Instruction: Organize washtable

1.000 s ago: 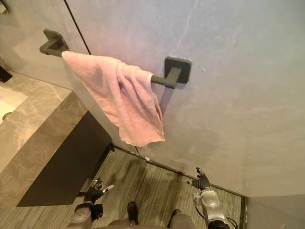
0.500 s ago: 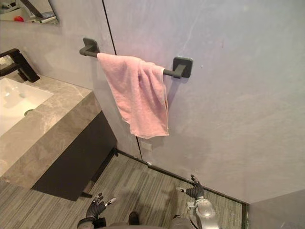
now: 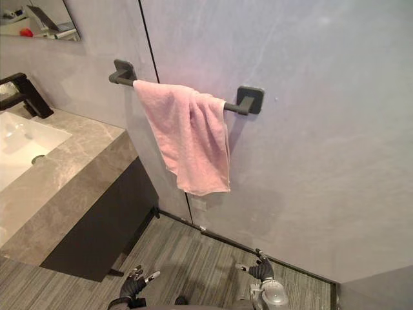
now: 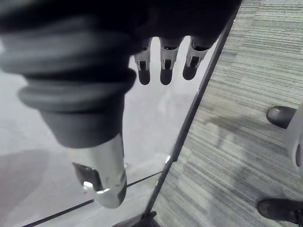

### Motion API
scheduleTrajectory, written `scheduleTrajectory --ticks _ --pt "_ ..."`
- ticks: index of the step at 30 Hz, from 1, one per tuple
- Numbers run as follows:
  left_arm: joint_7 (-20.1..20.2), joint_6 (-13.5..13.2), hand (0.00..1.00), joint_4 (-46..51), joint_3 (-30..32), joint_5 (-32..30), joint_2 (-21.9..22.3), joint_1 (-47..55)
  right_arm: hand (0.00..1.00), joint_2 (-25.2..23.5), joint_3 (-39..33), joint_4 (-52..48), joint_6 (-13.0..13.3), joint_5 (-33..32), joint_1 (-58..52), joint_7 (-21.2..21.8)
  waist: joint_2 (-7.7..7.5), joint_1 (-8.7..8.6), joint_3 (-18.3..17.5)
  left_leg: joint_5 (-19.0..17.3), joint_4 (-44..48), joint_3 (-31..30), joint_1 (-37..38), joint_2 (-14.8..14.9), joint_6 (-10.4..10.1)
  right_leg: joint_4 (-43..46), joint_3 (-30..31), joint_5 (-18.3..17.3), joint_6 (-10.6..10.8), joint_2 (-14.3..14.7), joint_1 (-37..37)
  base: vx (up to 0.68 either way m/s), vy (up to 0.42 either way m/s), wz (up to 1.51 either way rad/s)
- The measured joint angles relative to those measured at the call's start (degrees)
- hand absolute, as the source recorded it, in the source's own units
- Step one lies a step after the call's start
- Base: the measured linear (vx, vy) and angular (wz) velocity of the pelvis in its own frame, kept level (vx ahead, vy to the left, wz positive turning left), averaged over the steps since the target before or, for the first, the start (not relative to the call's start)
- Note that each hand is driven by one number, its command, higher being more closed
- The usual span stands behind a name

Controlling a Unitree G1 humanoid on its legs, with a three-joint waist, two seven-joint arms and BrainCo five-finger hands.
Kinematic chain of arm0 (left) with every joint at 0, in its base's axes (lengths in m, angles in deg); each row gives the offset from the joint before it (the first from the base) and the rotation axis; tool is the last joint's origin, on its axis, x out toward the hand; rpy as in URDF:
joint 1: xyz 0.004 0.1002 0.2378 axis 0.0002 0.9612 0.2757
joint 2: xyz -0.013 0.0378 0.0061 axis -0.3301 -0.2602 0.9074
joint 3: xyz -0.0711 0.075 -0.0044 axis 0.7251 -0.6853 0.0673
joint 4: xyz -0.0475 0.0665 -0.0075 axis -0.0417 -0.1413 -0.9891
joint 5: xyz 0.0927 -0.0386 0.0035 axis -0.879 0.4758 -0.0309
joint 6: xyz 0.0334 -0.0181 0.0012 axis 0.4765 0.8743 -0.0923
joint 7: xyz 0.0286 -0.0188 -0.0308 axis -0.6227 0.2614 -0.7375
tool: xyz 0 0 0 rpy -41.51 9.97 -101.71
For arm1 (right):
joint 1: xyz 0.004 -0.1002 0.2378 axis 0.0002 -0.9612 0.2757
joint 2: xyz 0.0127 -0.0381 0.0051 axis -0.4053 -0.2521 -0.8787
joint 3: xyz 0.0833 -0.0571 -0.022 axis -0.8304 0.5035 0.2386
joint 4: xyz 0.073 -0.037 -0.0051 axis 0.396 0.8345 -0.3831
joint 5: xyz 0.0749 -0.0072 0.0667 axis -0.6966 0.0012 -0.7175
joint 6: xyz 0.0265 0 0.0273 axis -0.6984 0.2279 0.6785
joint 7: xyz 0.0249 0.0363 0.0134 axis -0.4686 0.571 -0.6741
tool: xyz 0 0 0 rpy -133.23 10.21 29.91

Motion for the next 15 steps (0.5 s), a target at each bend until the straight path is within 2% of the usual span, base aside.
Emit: scheduleTrajectory --ticks 3,4,11,15 --pt "0.01 0.01 0.00 -0.16 -0.08 -0.02 -0.07 -0.18 0.00 -0.04 0.07 1.45 -0.02 0.01 1.09 -0.03 -0.36 0.10 -0.20 -0.01 -0.01 0.08 0.32 -0.02 -0.01 -1.21 -0.14 0.02 -0.03 0.28 0.97 0.12 -0.019 0.05" --pt "0.01 0.01 0.00 -2.29 -0.07 -0.05 -0.01 -1.15 0.00 -0.01 -0.50 3.91 -0.02 -0.02 1.94 -0.97 0.15 0.08 -0.61 -0.85 -0.12 0.73 1.64 0.10 0.19 -3.53 0.20 0.62 0.02 1.02 3.18 0.04 -0.005 0.02" --pt "-0.06 0.01 0.00 -2.84 0.07 -0.02 -0.04 -1.12 0.00 0.01 -0.44 6.31 0.01 -0.14 1.90 -1.04 0.15 0.27 -0.62 -1.12 -0.12 0.80 1.11 0.86 -0.20 -6.51 -0.01 1.54 -0.02 1.86 4.58 0.00 -0.004 0.00" --pt "-0.16 -0.01 0.00 -3.37 0.52 0.08 -0.12 -1.12 0.00 -0.05 -0.59 7.99 0.06 -2.47 0.60 -1.15 -0.14 1.52 -0.63 -1.36 -0.10 0.90 1.53 1.50 -0.64 -9.24 -0.02 2.49 -0.16 3.00 6.08 0.02 -0.017 -0.01"
